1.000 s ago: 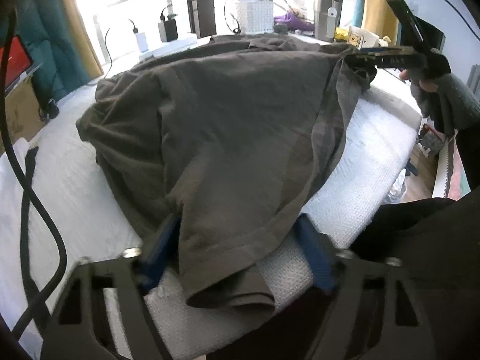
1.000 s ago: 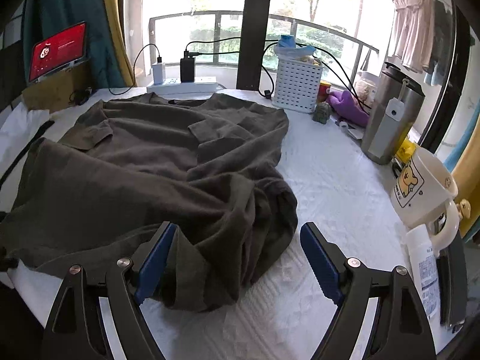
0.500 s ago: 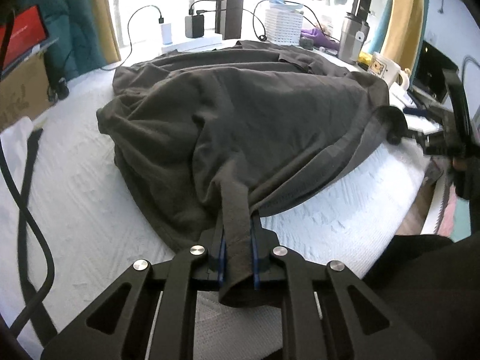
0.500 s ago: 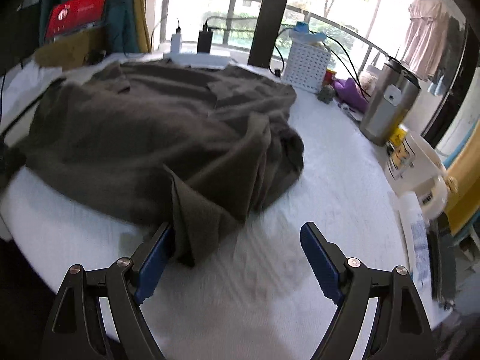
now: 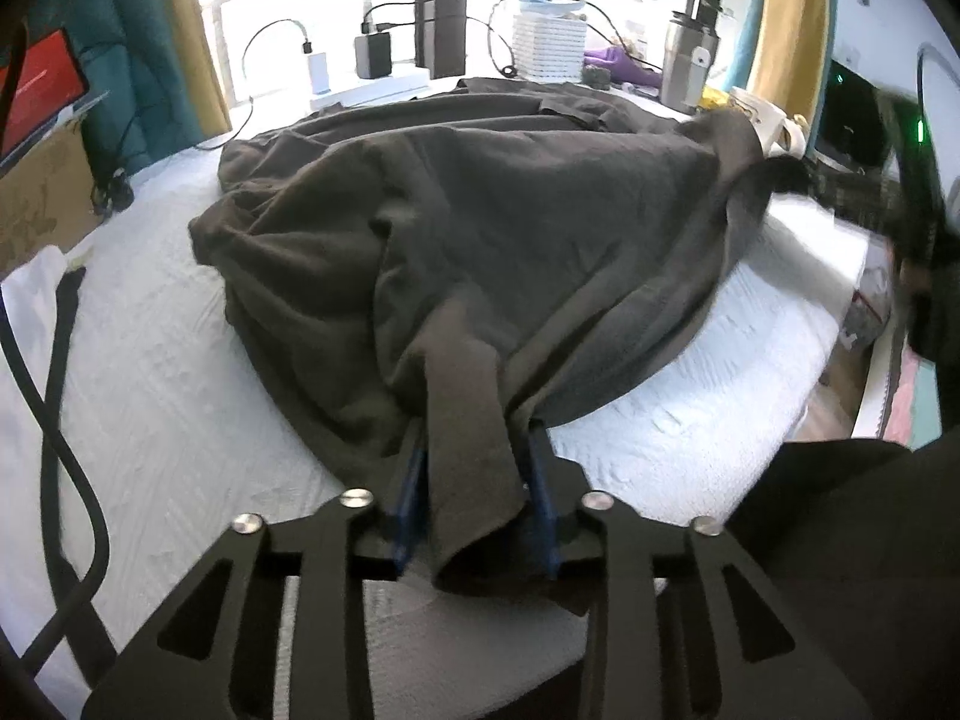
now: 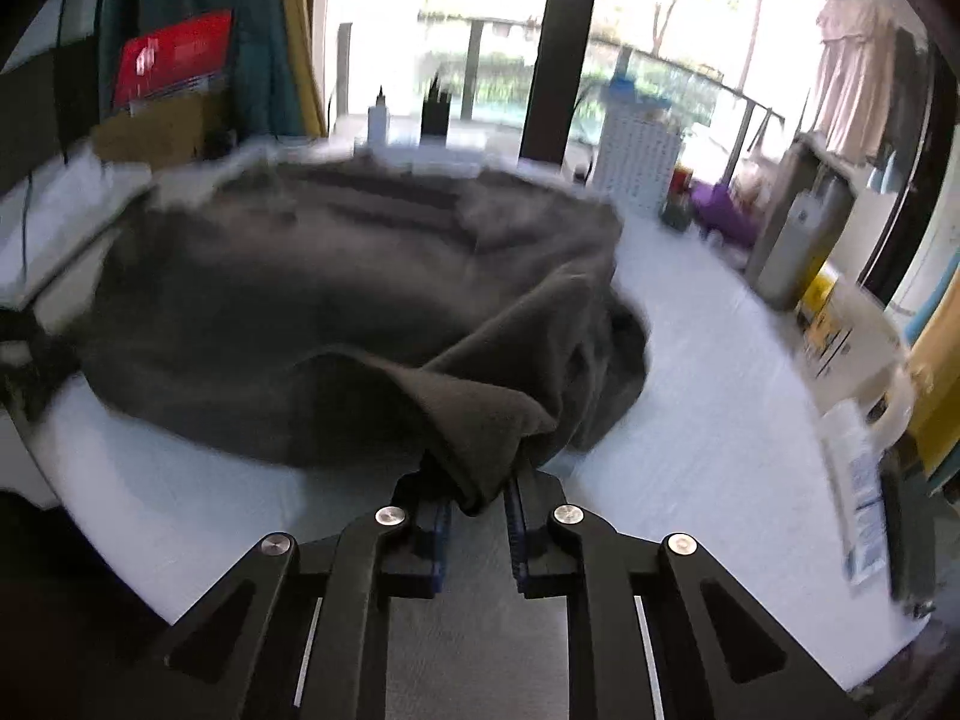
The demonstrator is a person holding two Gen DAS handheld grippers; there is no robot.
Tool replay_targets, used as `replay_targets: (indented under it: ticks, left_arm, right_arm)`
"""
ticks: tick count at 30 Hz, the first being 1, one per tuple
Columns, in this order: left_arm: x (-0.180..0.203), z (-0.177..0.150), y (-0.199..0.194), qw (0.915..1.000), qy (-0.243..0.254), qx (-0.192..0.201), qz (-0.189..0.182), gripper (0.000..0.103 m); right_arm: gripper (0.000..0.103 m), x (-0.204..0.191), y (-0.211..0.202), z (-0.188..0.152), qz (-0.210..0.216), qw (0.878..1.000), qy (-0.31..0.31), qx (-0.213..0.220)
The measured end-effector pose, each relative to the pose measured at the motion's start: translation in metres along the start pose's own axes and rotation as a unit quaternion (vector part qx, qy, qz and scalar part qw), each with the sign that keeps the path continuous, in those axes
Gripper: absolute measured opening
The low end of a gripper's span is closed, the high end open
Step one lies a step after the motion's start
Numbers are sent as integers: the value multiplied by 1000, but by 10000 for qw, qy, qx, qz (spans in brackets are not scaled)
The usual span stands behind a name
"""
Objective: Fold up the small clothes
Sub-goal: 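Grasp the shirt edge with the left gripper while the right gripper grasps another edge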
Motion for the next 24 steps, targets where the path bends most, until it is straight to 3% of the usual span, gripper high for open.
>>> replay_targets:
  ticks: [1,3,6,14,16,17,18,19,24]
  left_arm:
    - [2,0,1,10000,44,2,-1,41]
    - [8,0,3,9999,147,0,-29,58]
    - [20,-2,8,9991,426,-4,64,71]
    - [21,-1,9,9985,509,118,159,73]
    - [22,-2,8,9983,545,151,128,63]
    - [24,-2,7,9984,543,167,38,41]
    - [24,-2,5,9982,566,186,115,11]
    - [22,-3,4,9978,587,146,285,2]
    - [7,-3,-21,9975,372,346,484,2]
  right_arm:
    - [16,6,-6,9,-48,9999,42,119]
    - [15,18,-17,26,-113,9993,118,322]
    - [15,35,-27,51,-275,9979,204,553]
    - [15,39,-40,92,-256,9965,85,790]
    - [15,35,-48,97,-281,9958,8,875]
    - [15,35,-51,99,-293,9955,-9,900]
    - [15,35,-55,101,-316,9951,-34,935]
    - [15,35,-58,101,-331,9950,-38,945]
    - [15,37,-70,95,-354,9948,-42,953]
Point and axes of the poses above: each gripper's, at about its wrist camera, not at the fingertips, and y roughly the way its jaws point, x to its right, z to its top, the point moved 4 cm from there along y, roughly the way its jaws point, and after that the axes turned 5 degrees about -z, right-handed, at the moved point
